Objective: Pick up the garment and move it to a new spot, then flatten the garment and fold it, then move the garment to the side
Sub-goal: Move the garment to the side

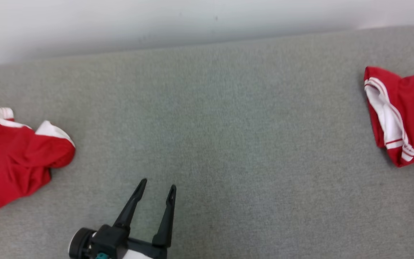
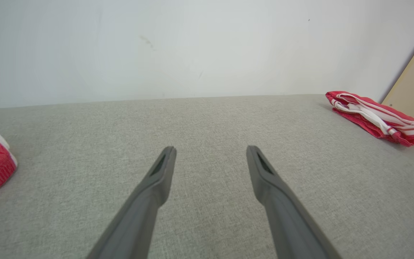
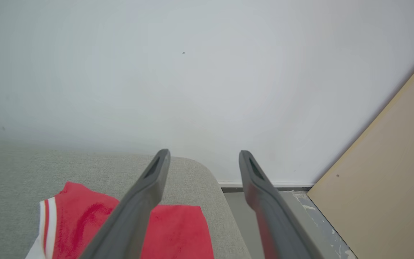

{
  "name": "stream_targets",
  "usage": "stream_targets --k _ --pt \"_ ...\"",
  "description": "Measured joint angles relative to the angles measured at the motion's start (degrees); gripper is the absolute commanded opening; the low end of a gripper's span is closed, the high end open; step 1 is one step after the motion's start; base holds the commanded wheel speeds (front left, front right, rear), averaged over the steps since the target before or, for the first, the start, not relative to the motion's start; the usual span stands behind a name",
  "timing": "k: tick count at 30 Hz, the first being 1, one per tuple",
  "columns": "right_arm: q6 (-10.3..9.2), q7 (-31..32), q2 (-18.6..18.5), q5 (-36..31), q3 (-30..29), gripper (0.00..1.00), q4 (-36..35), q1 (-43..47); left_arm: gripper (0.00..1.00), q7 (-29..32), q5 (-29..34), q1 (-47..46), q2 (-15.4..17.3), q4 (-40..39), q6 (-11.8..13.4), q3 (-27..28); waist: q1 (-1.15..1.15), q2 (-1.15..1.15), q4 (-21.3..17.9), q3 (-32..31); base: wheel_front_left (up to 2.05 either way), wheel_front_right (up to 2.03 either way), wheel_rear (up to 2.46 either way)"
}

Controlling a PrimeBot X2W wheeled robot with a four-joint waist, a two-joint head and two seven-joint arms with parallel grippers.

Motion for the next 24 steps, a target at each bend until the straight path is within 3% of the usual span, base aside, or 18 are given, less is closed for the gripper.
stream_targets --k 4,12,18,24 --pt "0.00 -0.11 2.74 -6.16 -9.09 1.00 -12.85 11.12 1.00 0.00 -0.91 2.13 -0.10 0.96 1.13 0.76 -0.01 0.00 0.44 -4.42 0.00 0.00 0.00" --pt "0.00 -0.11 16.64 -19.03 -22.19 1.00 -35.68 37.27 1.00 0.00 -1.81 6.78 -0.16 2.27 2.68 3.35 -0.02 0.00 1.91 -12.04 0.00 0.00 0.00" --pt "-0.01 -0.11 25.97 -23.23 -25.94 1.00 -46.30 50.10 1.00 0.00 -2.13 8.93 -0.18 3.30 2.64 5.49 -0.02 0.00 2.39 -15.58 0.00 0.00 0.00" --pt "0.00 -0.11 30.06 -22.93 -25.10 1.00 -50.31 58.06 1.00 0.00 -2.29 10.54 -0.18 4.56 2.70 7.04 -0.02 0.00 2.27 -17.70 0.00 0.00 0.00"
